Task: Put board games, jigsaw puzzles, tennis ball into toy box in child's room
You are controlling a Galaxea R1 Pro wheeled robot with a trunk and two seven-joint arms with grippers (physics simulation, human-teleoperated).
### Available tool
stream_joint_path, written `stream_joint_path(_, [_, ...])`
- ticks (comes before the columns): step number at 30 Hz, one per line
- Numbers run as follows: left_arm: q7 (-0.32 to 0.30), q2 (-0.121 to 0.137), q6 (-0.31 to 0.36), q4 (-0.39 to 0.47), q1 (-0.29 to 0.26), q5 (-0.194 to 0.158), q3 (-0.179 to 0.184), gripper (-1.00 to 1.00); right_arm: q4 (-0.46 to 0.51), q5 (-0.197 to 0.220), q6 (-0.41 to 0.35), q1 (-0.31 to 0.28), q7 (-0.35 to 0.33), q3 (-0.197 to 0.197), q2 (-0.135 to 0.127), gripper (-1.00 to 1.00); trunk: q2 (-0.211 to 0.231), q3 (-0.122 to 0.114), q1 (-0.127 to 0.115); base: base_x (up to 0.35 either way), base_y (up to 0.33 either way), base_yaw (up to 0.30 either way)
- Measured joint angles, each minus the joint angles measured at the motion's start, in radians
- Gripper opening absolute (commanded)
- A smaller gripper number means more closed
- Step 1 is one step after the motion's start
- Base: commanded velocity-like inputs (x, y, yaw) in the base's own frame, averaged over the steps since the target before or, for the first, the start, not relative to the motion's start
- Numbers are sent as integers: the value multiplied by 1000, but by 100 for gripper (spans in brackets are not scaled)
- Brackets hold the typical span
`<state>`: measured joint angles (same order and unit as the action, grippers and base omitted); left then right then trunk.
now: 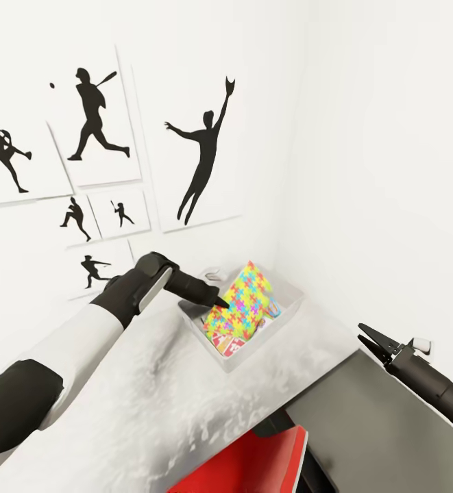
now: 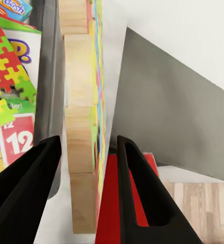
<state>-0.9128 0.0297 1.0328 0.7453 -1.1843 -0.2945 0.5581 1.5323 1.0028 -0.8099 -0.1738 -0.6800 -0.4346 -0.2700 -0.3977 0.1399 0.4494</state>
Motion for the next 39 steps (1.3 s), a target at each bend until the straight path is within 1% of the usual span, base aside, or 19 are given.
stream_joint_path(4, [-6,0,-1,2,0,3,11,-100,0,0,0,0,0,0,0,100,0,7,0,0,0,0])
stream_joint_path(13, [-4,0,-3,3,0,6,17,-100,0,0,1,0,0,0,0,100,0,21,0,0,0,0])
stream_joint_path(14, [-3,0,-4,3,0,13,18,-100,0,0,1,0,0,0,0,100,0,23,0,0,0,0])
stream_joint_path(22, [2,0,-7,3,0,30,14,-100,0,0,1,0,0,0,0,100,0,36,0,0,0,0])
stream_joint_path(27, [3,0,-19,3,0,33,13,-100,0,0,1,0,1,0,0,100,0,44,0,0,0,0])
stream_joint_path(39, [6,1,-23,4,0,34,8,-100,0,0,1,0,2,0,0,100,0,64,0,0,0,0])
